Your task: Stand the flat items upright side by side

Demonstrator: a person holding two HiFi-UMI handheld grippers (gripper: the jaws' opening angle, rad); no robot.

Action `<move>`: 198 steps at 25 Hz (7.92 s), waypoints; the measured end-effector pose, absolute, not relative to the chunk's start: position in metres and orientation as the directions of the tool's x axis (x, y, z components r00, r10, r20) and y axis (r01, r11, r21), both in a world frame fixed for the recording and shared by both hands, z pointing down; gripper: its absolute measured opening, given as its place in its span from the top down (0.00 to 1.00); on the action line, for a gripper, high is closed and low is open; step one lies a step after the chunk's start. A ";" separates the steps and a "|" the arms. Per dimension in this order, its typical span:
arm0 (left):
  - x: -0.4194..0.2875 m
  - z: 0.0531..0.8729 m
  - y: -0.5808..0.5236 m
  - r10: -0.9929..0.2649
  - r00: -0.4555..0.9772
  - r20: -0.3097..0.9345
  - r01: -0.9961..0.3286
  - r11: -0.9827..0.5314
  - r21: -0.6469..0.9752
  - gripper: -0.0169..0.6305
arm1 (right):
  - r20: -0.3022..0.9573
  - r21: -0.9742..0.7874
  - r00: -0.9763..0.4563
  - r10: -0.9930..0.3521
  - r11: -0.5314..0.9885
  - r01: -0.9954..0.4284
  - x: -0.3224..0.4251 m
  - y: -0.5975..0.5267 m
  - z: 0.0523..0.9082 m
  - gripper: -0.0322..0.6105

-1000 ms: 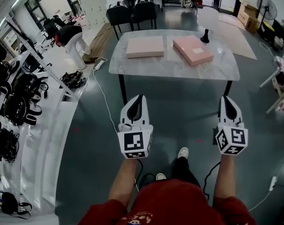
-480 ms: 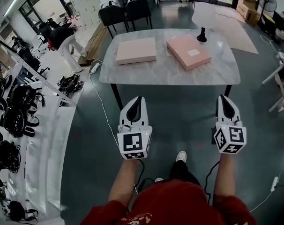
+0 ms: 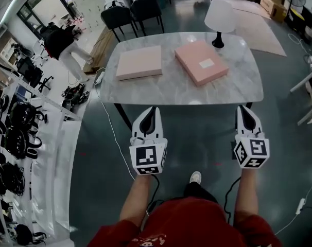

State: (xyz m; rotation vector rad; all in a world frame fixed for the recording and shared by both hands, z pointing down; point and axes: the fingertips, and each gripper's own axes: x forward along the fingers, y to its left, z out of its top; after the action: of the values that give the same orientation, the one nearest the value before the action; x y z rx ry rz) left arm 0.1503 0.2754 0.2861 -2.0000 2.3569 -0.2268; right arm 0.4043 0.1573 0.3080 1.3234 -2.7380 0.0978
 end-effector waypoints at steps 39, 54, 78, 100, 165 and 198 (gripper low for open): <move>0.016 0.302 -0.007 -0.985 -0.163 0.062 -0.985 0.159 -0.062 0.97 | 0.150 0.062 -0.610 -0.778 0.624 -0.779 0.260 -0.118 0.307 0.95; -0.031 0.301 -0.099 -0.993 -0.101 0.059 -0.993 0.097 -0.064 0.97 | 0.147 0.106 -0.569 -0.809 0.584 -0.804 0.216 -0.192 0.294 0.95; 0.022 0.300 -0.212 -0.964 -0.247 0.098 -0.964 0.234 -0.129 0.97 | 0.162 0.047 -0.711 -0.684 0.725 -0.687 0.240 -0.346 0.316 0.95; 0.018 0.437 -0.209 -0.866 -0.317 0.387 -0.946 0.318 -0.062 0.97 | 0.421 -0.029 -0.746 -0.517 0.814 -0.580 0.227 -0.375 0.427 0.95; 0.062 0.646 -0.183 -0.536 -0.067 0.842 -0.892 0.409 0.189 0.97 | 0.514 -0.767 -0.806 0.295 0.579 -0.278 0.221 -0.343 0.611 0.45; 0.053 0.645 -0.177 -0.603 0.003 0.798 -0.868 0.394 0.302 0.97 | 0.422 -0.801 -0.876 0.233 0.548 -0.240 0.222 -0.334 0.538 0.45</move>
State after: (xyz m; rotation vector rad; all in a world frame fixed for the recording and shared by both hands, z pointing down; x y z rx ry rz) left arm 0.0529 -0.1772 0.6448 -2.4761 3.2204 -0.6600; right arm 0.2223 -0.3343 0.5382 0.0055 -2.2986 1.2952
